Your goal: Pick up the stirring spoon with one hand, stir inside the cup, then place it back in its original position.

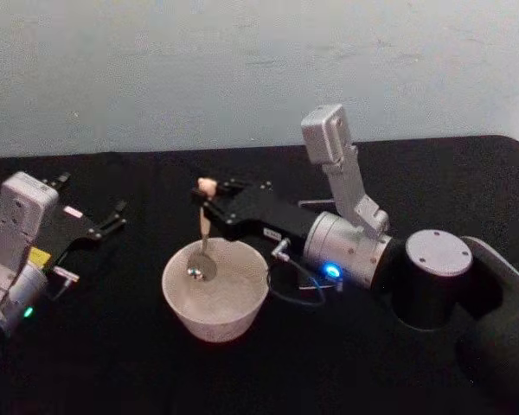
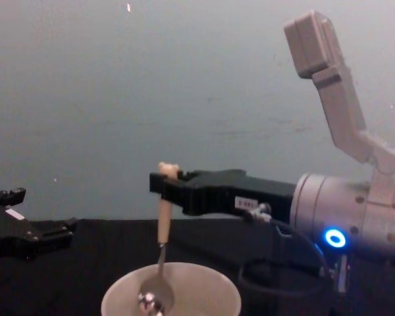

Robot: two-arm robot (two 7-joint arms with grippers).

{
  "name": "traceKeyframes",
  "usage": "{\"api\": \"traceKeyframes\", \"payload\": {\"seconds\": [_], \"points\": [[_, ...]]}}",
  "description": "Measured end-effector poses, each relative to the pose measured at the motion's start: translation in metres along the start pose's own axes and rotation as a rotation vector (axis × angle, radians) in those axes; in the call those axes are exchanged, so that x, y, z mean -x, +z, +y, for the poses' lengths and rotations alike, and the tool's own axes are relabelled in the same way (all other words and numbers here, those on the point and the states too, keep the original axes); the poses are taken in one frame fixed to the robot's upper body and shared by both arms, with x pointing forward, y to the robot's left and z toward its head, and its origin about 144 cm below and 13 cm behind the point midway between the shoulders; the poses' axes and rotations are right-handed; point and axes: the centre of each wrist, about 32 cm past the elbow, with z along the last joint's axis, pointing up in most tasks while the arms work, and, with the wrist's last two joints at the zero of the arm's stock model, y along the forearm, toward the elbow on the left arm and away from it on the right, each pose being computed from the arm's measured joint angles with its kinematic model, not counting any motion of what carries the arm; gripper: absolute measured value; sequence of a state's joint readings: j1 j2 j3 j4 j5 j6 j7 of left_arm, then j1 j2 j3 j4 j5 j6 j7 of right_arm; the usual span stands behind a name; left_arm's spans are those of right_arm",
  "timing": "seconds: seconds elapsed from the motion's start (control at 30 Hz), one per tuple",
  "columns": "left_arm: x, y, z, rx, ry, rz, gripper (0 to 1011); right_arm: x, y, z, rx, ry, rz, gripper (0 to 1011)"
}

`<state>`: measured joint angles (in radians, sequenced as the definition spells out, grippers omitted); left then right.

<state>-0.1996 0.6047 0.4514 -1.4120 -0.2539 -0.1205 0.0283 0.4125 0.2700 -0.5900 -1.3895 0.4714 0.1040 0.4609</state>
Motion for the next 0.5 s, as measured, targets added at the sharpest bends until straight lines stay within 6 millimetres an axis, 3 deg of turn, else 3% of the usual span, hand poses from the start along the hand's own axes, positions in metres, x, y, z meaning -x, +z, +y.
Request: {"api": "traceKeyframes", "payload": {"seconds": [0.3, 0.5], "points": [[0.0, 0.0, 0.0, 0.0, 0.0, 0.0, 1001, -0.013, 0.002, -0.006, -0.002, -0.052, -0.02, 211], [0.0, 0.0, 0.0, 0.0, 0.0, 0.0, 1001, -0.017, 0.002, -0.03, 0.01, -0.033, -0.036, 211]]}}
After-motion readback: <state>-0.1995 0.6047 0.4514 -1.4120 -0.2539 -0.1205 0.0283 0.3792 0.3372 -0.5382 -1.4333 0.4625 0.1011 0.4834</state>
